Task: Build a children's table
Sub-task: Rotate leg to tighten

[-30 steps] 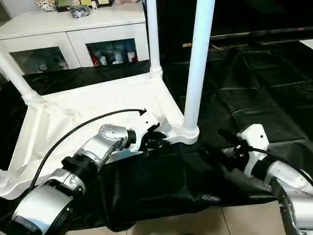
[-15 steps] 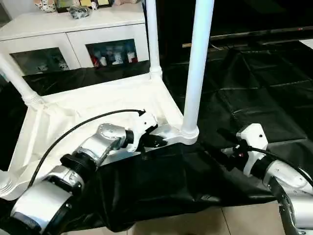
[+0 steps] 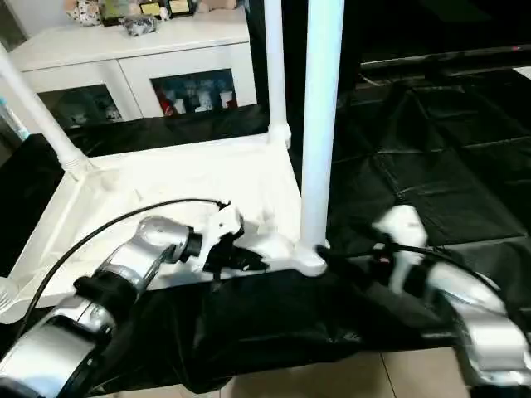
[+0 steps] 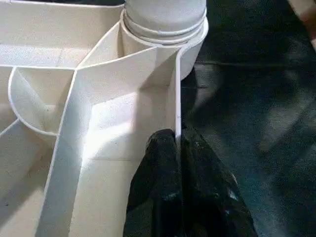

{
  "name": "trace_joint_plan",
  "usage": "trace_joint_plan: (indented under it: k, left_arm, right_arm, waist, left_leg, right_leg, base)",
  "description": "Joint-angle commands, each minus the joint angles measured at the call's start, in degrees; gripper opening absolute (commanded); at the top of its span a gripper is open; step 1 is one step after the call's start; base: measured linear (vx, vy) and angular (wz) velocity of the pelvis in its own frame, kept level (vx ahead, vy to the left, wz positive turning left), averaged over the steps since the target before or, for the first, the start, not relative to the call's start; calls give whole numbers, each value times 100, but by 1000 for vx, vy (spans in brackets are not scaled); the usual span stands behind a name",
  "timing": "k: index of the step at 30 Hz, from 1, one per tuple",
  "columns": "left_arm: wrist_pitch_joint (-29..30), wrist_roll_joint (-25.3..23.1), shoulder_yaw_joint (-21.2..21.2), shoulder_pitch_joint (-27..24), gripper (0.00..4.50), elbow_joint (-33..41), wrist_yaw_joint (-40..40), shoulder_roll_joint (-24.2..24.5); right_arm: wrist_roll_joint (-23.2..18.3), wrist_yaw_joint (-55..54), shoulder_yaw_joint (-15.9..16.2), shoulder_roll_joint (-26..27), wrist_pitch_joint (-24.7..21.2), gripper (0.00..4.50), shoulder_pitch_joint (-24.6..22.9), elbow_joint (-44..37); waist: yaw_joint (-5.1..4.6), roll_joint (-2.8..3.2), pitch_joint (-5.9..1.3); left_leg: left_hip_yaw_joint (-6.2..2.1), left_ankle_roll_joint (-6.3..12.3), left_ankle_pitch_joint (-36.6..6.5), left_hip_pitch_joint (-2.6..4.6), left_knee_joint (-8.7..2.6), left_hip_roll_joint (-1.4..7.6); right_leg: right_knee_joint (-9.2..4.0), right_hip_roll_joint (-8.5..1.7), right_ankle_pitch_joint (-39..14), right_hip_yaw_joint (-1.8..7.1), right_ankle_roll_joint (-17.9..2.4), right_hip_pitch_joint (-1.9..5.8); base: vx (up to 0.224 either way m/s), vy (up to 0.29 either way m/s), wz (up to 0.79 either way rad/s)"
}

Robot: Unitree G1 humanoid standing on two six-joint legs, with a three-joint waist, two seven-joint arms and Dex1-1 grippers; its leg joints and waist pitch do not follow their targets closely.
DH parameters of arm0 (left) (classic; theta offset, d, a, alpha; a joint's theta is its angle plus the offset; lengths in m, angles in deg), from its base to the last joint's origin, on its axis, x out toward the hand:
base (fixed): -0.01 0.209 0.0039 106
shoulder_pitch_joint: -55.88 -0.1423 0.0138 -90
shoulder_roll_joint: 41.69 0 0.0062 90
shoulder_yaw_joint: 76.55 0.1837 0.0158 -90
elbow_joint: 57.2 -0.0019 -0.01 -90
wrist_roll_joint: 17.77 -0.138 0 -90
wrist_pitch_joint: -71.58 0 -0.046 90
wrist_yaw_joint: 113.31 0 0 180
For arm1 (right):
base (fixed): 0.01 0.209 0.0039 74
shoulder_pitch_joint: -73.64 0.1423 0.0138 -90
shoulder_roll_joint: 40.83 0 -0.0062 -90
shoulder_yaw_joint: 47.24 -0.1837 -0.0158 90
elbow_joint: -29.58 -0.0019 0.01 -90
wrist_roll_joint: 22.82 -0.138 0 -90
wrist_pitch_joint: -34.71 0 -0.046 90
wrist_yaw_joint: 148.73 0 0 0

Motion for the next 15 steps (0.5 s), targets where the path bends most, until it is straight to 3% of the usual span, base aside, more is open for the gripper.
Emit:
trace_joint_plan:
  k: [1, 2, 3, 4, 5, 7, 8, 11, 15]
  left_arm:
    - [-106, 438, -167, -147, 0, 205, 177, -108]
    - [-107, 437, -170, -156, 0, 213, 170, -109]
    - [-97, 425, -187, -215, 0, 279, 140, -112]
    - [-93, 417, -192, -240, 0, 308, 125, -112]
    - [-86, 403, -190, -276, 0, 345, 109, -110]
    - [-67, 389, -187, -316, 0, 396, 102, -104]
    - [-48, 374, -179, -349, 0, 438, 93, -104]
    - [-85, 241, -100, -423, 0, 490, -8, -56]
    - [-177, 114, -47, -428, 0, 451, -111, -11]
  right_arm:
    - [149, 81, 204, 31, 109, 418, 97, 37]
    - [160, 85, 223, 40, 120, 418, 113, 50]
    - [223, 102, 329, 91, 187, 418, 214, 138]
    - [253, 106, 370, 113, 219, 418, 262, 179]
    - [287, 117, 422, 137, 264, 418, 330, 248]
    - [317, 136, 461, 157, 307, 418, 390, 317]
    - [339, 161, 491, 168, 346, 418, 438, 380]
    - [441, 170, 565, 210, 470, 418, 598, 591]
    - [417, 260, 591, 224, 473, 401, 701, 725]
  waist:
    - [-12, -262, -294]
    - [-6, -262, -300]
    - [-9, -302, -306]
    - [-10, -287, -306]
    - [-12, -321, -310]
    - [3, -292, -312]
    - [0, -335, -321]
    - [22, -313, -337]
    - [23, -330, -330]
  left_leg:
    - [-178, 662, -1766, 107, -410, 297]
    - [-181, 660, -1758, 114, -414, 305]
    - [-179, 670, -1729, 105, -411, 304]
    - [-183, 683, -1686, 91, -411, 296]
    - [-175, 702, -1655, 95, -407, 298]
    - [-174, 732, -1605, 103, -402, 302]
    - [-172, 761, -1520, 82, -395, 299]
    - [-171, 835, -1347, 85, -385, 308]
    - [-154, 901, -1320, 92, -373, 300]
  right_leg:
    - [-507, -234, -2497, 127, -1077, 196]
    - [-507, -228, -2470, 136, -1061, 191]
    - [-500, -228, -2427, 136, -1064, 197]
    - [-482, -235, -2387, 134, -1072, 203]
    - [-489, -230, -2360, 137, -1062, 196]
    - [-476, -233, -2314, 142, -1087, 195]
    - [-460, -236, -2235, 142, -1093, 209]
    - [-427, -236, -1993, 143, -1160, 210]
    - [-433, -229, -1944, 144, -1184, 212]
  base:
    - [0, 0, 0]
    - [0, 0, 0]
    - [0, 0, 0]
    - [0, 0, 0]
    - [0, 0, 0]
    - [0, 0, 0]
    - [0, 0, 0]
    - [0, 0, 0]
    - [0, 0, 0]
